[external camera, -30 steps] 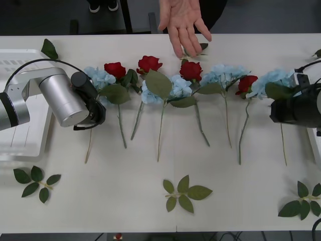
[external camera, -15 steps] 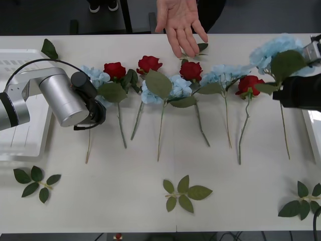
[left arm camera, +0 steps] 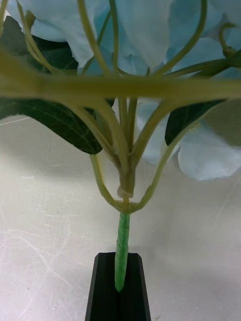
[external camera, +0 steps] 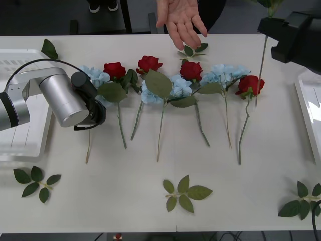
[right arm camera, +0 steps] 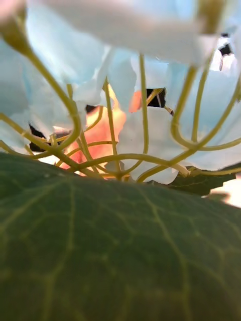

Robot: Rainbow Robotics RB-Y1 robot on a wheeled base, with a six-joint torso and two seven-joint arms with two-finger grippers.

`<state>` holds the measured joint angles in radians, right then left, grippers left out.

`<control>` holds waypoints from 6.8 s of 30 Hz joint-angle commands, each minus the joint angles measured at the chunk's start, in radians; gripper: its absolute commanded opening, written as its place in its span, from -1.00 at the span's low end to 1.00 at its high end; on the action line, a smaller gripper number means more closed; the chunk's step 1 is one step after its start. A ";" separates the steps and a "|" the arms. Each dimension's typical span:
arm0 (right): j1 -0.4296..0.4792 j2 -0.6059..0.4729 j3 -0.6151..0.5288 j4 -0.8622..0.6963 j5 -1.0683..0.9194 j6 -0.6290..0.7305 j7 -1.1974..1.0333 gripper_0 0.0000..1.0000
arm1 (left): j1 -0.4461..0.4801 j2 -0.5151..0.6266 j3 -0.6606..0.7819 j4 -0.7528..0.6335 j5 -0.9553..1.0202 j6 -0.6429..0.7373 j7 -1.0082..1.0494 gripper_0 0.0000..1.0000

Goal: Place the red flowers into the right box and the blue flowers into the left box. If a person shows an open palm, hand one flower to the person first, then continue sorting.

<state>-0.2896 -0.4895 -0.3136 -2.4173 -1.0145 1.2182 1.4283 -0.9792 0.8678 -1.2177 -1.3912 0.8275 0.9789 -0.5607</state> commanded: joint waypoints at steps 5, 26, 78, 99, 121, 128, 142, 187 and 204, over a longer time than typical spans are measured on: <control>-0.069 0.040 0.235 0.073 0.243 -0.325 0.008 -1.00 | -0.004 0.008 0.004 -0.015 -0.007 -0.012 0.010 -1.00; -0.227 0.126 0.321 0.265 0.456 -0.385 -0.026 -1.00 | -0.004 0.008 0.004 -0.015 -0.007 -0.014 0.005 -1.00; 0.083 0.032 -0.005 0.075 0.192 0.328 -0.042 1.00 | -0.004 0.008 0.004 -0.019 -0.008 -0.012 -0.001 -1.00; -0.039 0.054 0.261 0.776 0.602 -0.072 -0.146 1.00 | -0.042 0.085 0.006 -0.160 0.005 0.066 -0.019 -1.00; -0.189 0.103 0.381 1.055 0.876 -0.155 -0.195 0.27 | -0.200 0.605 0.021 -0.155 0.545 0.162 -0.324 -1.00; -0.189 0.103 0.381 1.054 0.866 -0.144 -0.192 -1.00 | -0.200 0.599 0.020 0.100 0.636 0.136 -0.502 -1.00; -0.212 0.034 0.238 0.768 0.694 0.175 -0.164 -1.00 | -0.121 0.347 0.021 0.529 0.599 -0.108 -0.645 -1.00; -0.241 -0.483 0.203 1.514 0.392 -0.125 0.311 -0.25 | -0.308 0.278 0.080 0.403 0.788 0.368 -0.423 0.90; -0.258 -0.408 0.033 1.225 0.229 0.179 0.307 0.62 | -0.334 -0.142 0.089 0.365 0.391 0.311 0.034 0.90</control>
<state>-0.5091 -0.9389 -0.2642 -1.1254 -0.7707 1.3889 1.7293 -1.2890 0.7465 -1.1440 -1.0156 1.2464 1.2943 -0.5300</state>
